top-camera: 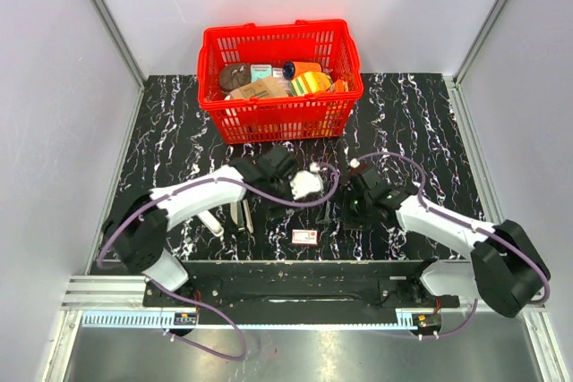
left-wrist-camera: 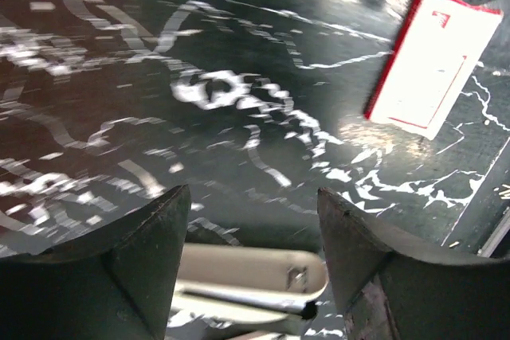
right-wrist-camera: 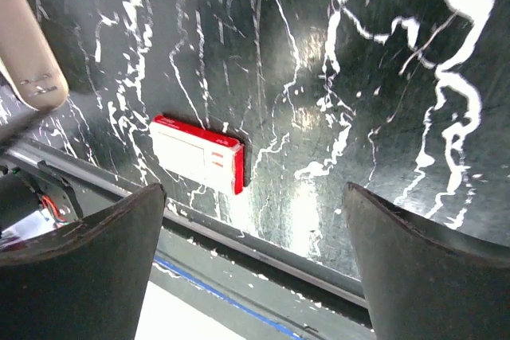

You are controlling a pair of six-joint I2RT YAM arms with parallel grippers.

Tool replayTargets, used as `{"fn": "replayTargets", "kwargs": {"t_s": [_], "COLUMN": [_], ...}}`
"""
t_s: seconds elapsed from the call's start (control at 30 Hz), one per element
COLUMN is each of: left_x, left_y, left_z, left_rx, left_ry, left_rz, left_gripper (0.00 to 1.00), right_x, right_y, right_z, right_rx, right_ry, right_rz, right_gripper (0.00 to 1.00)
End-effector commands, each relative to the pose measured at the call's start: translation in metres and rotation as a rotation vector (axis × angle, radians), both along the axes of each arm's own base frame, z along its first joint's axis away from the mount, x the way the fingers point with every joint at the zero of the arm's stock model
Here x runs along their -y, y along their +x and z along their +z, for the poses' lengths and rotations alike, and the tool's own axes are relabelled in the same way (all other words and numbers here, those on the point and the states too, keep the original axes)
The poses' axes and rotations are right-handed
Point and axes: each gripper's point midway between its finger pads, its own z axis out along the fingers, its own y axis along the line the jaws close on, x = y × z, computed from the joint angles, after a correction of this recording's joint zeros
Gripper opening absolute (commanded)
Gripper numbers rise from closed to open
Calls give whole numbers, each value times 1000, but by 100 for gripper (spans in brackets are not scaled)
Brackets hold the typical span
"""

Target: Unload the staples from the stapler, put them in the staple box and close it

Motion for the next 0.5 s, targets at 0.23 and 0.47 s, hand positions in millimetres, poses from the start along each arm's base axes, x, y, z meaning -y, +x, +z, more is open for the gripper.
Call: {"fn": "replayTargets", "kwargs": {"t_s": [0.23, 0.47], "left_x": [-63, -129], "left_y": [47, 59], "left_z": [171, 184], "left_rx": [283, 347], "left_ry": [-343, -405], "left_rz": [253, 496], "left_gripper": [85, 99], "right_x": [26, 21], "right_y": [47, 54], "right_z": [101, 138], "right_rx": [326, 418], "right_ry": [-132, -91], "right_rz": [0, 19], "right_gripper": [99, 99]}}
